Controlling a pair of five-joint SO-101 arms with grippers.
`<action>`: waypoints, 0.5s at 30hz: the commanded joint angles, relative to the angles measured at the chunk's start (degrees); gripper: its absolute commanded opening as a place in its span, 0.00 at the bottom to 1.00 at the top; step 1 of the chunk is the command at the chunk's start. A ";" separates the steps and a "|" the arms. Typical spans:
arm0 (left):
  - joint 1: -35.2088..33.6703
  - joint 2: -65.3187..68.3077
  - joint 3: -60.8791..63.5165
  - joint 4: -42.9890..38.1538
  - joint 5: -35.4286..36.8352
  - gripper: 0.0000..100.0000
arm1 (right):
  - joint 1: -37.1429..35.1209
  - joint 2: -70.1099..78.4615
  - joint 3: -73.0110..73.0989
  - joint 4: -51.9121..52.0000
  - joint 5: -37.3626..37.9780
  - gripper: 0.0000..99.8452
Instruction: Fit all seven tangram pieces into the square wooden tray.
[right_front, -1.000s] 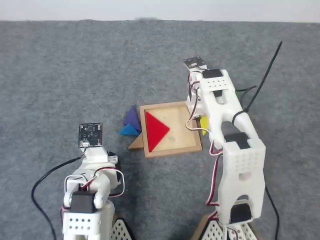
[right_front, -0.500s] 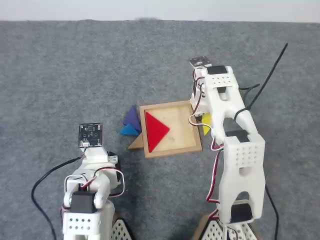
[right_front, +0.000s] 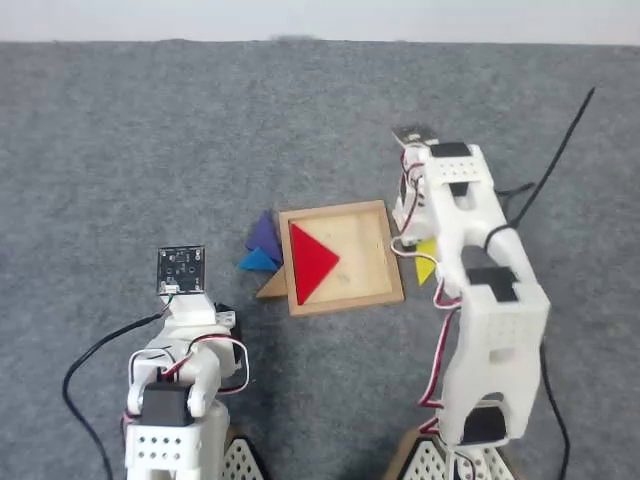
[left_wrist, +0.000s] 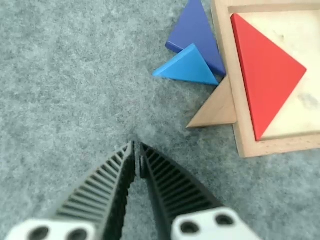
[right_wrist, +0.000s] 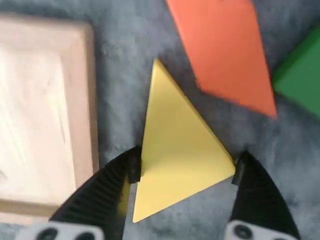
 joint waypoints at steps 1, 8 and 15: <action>-0.35 -1.14 -0.66 0.09 -0.53 0.01 | 0.57 -14.55 10.99 -2.95 0.88 0.24; -0.35 -1.14 -0.66 0.09 -0.53 0.01 | -3.82 -34.86 20.31 -3.12 0.88 0.24; -0.35 -1.14 -0.66 0.09 -0.53 0.01 | -12.00 -34.68 13.80 2.33 3.25 0.24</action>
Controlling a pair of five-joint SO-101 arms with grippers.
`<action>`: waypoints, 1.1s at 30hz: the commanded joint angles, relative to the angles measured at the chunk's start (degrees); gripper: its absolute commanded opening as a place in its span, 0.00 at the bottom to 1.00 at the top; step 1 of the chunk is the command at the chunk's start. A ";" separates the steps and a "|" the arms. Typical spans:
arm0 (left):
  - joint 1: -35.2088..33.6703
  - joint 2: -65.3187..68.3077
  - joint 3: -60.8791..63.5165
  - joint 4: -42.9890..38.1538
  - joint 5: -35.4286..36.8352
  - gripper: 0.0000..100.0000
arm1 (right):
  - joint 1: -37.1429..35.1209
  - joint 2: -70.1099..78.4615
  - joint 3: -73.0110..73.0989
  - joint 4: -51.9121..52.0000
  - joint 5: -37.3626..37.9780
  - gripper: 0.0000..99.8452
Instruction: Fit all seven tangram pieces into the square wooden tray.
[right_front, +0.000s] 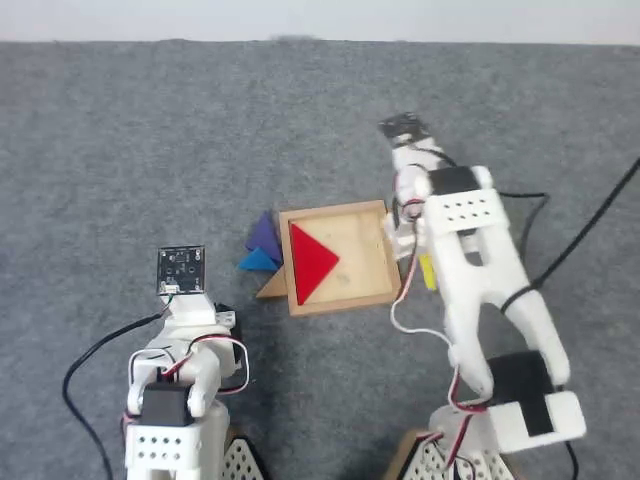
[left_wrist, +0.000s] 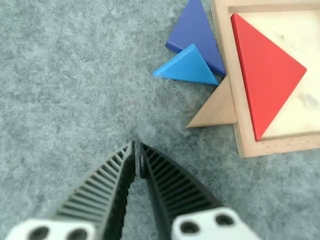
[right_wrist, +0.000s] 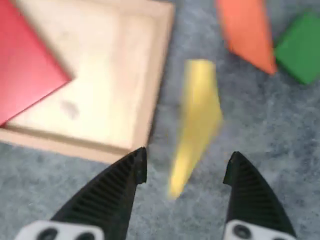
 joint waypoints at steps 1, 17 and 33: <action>-0.35 -1.14 -0.66 0.09 -0.53 0.01 | -4.35 -0.13 -7.82 3.21 3.34 0.24; -0.35 -1.14 -0.66 0.09 -0.53 0.01 | 3.56 6.81 -20.48 11.91 4.04 0.28; -0.35 -1.14 -0.66 0.09 -0.53 0.01 | 4.18 17.27 -4.57 -6.99 0.70 0.38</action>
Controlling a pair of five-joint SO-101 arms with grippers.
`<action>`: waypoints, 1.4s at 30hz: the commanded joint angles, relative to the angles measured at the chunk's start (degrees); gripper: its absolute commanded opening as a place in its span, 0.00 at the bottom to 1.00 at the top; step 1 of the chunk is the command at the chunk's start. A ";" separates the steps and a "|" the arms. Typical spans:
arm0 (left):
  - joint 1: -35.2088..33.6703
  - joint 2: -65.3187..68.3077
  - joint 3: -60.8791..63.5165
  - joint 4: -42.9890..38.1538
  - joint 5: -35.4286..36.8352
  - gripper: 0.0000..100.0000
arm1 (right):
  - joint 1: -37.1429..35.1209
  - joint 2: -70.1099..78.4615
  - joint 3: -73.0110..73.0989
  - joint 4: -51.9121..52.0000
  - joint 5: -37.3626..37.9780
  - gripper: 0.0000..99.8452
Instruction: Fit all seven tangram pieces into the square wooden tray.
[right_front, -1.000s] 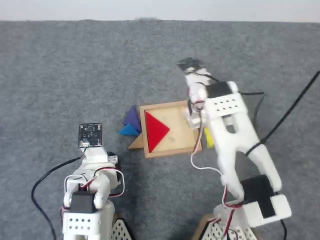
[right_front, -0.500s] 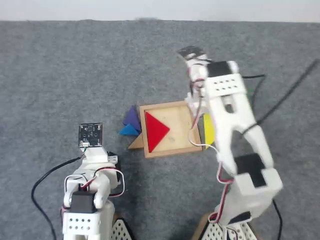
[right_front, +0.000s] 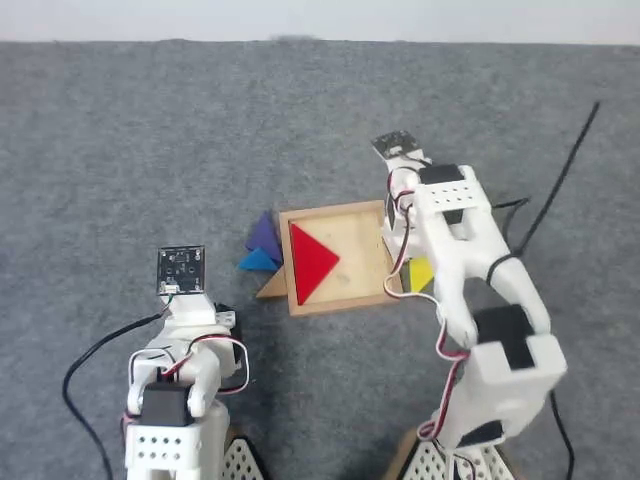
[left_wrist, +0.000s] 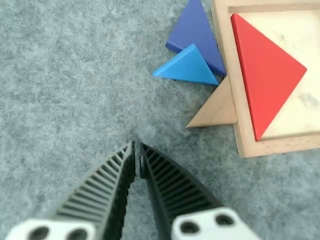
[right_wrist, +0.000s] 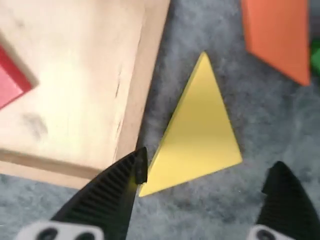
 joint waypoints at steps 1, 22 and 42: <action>-0.35 -1.14 -0.66 0.09 -0.53 0.01 | 0.84 1.54 -1.93 -1.54 -0.97 0.38; -0.35 -1.14 -0.66 0.09 -0.53 0.01 | 3.74 6.64 -2.73 -1.45 -5.54 0.26; -0.35 -1.14 -0.66 0.09 -0.53 0.01 | 4.97 5.23 -3.25 -5.14 3.87 0.34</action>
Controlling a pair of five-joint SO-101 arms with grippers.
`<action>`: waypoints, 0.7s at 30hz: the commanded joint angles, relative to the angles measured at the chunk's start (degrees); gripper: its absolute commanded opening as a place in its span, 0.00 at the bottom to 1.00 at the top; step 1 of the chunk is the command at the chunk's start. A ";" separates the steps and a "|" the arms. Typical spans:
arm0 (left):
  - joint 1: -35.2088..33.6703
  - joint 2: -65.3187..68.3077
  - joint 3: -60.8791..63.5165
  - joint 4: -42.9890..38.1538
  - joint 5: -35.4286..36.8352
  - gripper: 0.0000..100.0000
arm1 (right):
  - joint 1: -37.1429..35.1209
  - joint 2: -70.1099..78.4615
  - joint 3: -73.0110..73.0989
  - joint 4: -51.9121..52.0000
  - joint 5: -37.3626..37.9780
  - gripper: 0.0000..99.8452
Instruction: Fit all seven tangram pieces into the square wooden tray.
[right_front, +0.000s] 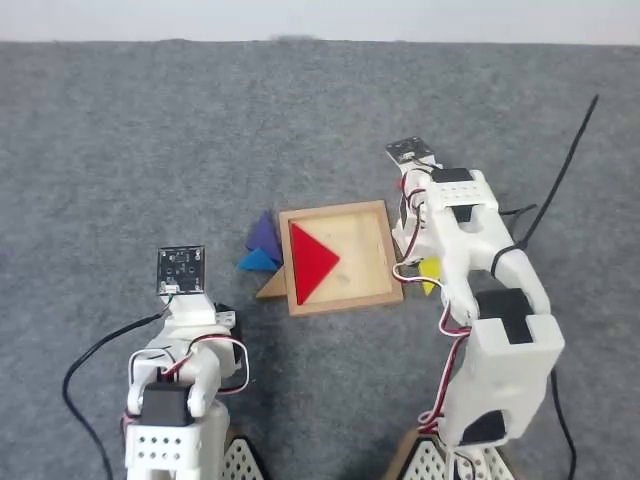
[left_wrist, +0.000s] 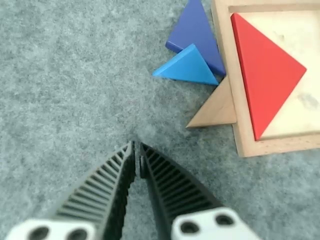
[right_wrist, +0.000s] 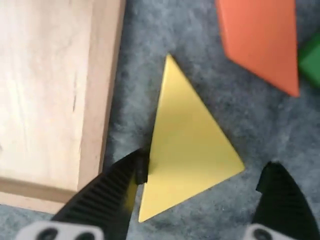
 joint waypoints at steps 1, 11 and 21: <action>-0.35 -1.14 -0.66 0.09 -0.53 0.01 | 0.92 1.27 -2.02 -1.01 0.79 0.32; -0.35 -1.14 -0.66 0.09 -0.53 0.01 | 0.66 0.66 -2.90 1.01 -5.27 0.25; -0.35 -1.14 -0.66 0.09 -0.53 0.01 | -0.40 -11.74 -2.11 4.88 -9.85 0.25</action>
